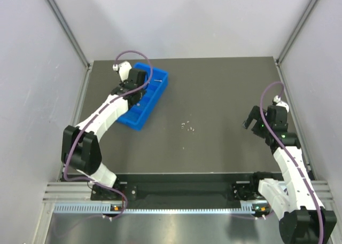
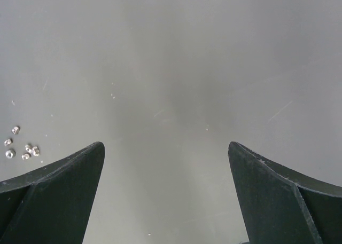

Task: Sort the screws and nuts into containers

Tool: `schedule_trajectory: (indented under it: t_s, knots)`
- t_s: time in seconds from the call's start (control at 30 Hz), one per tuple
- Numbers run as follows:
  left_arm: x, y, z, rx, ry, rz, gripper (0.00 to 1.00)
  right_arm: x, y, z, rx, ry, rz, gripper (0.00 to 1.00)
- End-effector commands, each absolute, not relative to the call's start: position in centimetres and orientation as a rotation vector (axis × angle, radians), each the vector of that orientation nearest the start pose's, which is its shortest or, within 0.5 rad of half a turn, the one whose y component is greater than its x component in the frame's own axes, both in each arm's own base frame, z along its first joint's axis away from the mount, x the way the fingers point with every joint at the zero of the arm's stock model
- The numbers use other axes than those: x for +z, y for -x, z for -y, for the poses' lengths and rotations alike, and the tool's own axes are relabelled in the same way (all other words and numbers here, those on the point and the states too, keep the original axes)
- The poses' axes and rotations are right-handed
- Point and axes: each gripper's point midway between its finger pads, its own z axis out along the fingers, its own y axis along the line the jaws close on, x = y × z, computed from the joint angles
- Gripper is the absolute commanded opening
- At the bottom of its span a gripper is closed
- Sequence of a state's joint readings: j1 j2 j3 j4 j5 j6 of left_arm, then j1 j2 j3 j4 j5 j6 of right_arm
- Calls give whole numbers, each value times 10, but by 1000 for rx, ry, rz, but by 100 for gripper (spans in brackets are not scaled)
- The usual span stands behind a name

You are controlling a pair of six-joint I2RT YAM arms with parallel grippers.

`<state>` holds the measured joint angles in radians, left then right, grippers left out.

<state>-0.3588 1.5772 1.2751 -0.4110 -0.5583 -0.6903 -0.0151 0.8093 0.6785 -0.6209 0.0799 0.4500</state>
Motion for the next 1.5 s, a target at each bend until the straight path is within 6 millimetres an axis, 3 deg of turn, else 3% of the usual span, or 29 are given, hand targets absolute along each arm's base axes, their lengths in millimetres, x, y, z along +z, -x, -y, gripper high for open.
schedule_trajectory:
  t_s: [0.0,0.13,0.17,0.27,0.4,0.6,0.87,1.2,1.47]
  knots:
    - [181,-419,131,-78,460,-2125,30,141,-252,2,122,-580,-2200,100]
    - [167,-384,200,-127,259,-2199,41,137,-253,0,128,-581,-2221,100]
    - [164,-368,229,-169,176,-2223,44,136,-253,0,125,-582,-2225,100]
    - [141,-340,276,-246,59,-2301,48,135,-253,-1,128,-577,-2227,100]
    - [93,-329,288,-182,29,-2419,51,138,-255,-1,134,-568,-2226,100]
    - [59,-327,300,-166,-42,-2500,52,135,-253,0,121,-568,-2232,99]
    - [42,-323,312,-154,-95,-2531,52,132,-252,1,116,-575,-2238,100]
    - [21,-322,297,-14,-109,-2552,42,132,-252,1,112,-576,-2237,100]
    - [9,-319,297,3,-124,-2577,34,132,-252,1,112,-578,-2238,100]
